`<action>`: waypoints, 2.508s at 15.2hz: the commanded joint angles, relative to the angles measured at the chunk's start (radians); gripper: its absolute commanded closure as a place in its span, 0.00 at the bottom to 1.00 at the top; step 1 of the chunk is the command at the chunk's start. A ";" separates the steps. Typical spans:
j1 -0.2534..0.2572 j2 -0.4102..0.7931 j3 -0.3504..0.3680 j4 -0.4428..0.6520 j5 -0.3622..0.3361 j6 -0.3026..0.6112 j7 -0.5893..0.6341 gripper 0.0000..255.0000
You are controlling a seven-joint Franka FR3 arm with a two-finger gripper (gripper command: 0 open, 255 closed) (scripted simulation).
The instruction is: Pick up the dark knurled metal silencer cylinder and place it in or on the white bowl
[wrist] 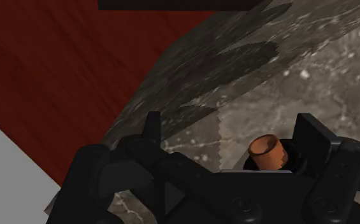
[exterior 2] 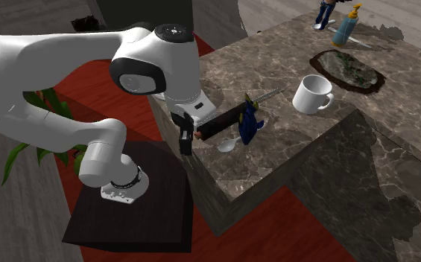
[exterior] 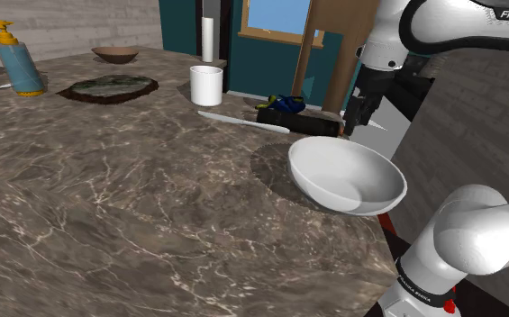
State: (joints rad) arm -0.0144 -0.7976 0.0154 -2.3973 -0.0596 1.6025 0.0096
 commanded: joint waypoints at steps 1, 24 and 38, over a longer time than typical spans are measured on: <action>0.000 0.000 0.000 0.000 0.000 0.000 0.000 0.00; 0.187 0.326 -0.002 0.186 0.054 0.214 -0.355 0.00; 0.188 0.326 -0.003 0.186 0.054 0.214 -0.354 1.00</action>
State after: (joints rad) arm 0.1724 -0.4795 0.0129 -2.2019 -0.0081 1.8171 -0.3419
